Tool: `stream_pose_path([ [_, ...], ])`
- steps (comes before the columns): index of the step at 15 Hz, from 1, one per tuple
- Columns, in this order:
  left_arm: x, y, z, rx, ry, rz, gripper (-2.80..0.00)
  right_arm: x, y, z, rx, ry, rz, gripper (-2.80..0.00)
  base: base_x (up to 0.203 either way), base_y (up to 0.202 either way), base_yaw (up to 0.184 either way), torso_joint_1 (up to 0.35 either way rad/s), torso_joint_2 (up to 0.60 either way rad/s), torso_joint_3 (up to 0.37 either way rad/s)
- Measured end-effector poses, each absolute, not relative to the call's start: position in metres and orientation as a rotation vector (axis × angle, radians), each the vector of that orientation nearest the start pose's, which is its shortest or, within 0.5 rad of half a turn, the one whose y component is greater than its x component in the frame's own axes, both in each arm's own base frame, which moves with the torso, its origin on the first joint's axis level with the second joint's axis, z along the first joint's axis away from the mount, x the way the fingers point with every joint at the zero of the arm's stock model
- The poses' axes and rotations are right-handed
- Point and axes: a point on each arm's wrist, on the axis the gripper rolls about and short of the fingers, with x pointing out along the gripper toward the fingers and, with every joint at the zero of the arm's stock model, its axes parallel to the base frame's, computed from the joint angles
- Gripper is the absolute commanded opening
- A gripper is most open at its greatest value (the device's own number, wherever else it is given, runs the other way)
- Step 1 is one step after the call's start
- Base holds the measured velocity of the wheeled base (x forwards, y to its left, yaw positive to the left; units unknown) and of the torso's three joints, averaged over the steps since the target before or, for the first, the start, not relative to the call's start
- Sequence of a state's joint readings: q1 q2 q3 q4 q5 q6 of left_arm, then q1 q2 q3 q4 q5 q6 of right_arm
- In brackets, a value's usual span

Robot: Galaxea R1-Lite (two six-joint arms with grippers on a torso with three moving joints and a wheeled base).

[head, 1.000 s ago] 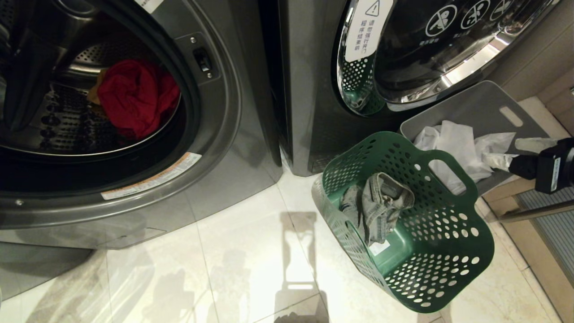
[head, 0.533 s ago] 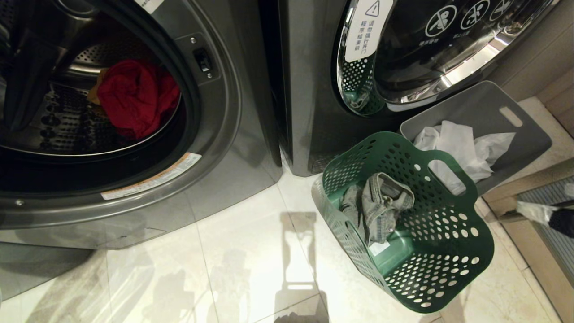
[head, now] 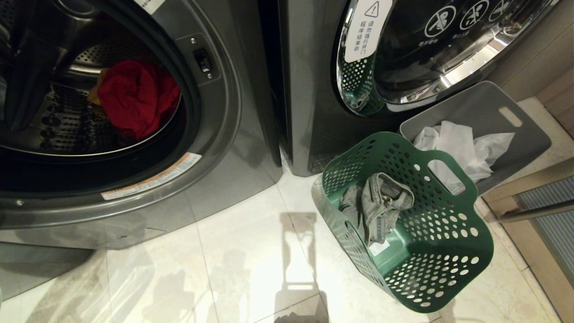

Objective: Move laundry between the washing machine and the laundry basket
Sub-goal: Pick a cloth and place it into the basket

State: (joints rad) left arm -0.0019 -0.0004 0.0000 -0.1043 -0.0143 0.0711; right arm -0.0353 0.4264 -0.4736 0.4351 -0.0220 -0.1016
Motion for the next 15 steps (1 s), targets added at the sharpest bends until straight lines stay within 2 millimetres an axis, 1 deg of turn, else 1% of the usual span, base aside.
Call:
stream_pose_path([
  [3,-0.023,0.0,0.086,0.071,-0.105,-0.012,-2.8,-0.029,0.001,0.125,-0.127,0.292,0.024,-2.8,0.0,0.0,0.0,0.0,0.0,0.0],
  [5,-0.023,0.0,0.086,0.071,-0.106,-0.013,-2.8,-0.029,0.001,0.094,-0.126,0.206,0.028,-2.8,0.0,0.0,0.0,0.0,0.0,0.0],
  [6,-0.023,0.0,0.086,0.071,-0.106,-0.012,-2.8,-0.027,0.001,0.087,-0.115,0.149,0.026,-2.8,0.0,0.0,0.0,0.0,0.0,0.0],
  [8,-0.023,0.0,0.086,0.071,-0.106,-0.013,-2.8,-0.026,0.001,0.081,-0.093,0.081,0.024,-2.8,0.0,0.0,0.0,0.0,0.0,0.0],
  [11,-0.023,0.0,0.086,0.071,-0.106,-0.012,-2.8,-0.026,0.001,0.078,-0.125,0.061,0.032,-2.8,0.0,0.0,0.0,0.0,0.0,0.0],
  [15,-0.023,0.0,0.086,0.066,-0.104,-0.01,-2.8,-0.027,0.001,0.076,-0.122,0.059,0.031,-2.8,0.0,0.0,0.0,0.0,0.0,0.0],
])
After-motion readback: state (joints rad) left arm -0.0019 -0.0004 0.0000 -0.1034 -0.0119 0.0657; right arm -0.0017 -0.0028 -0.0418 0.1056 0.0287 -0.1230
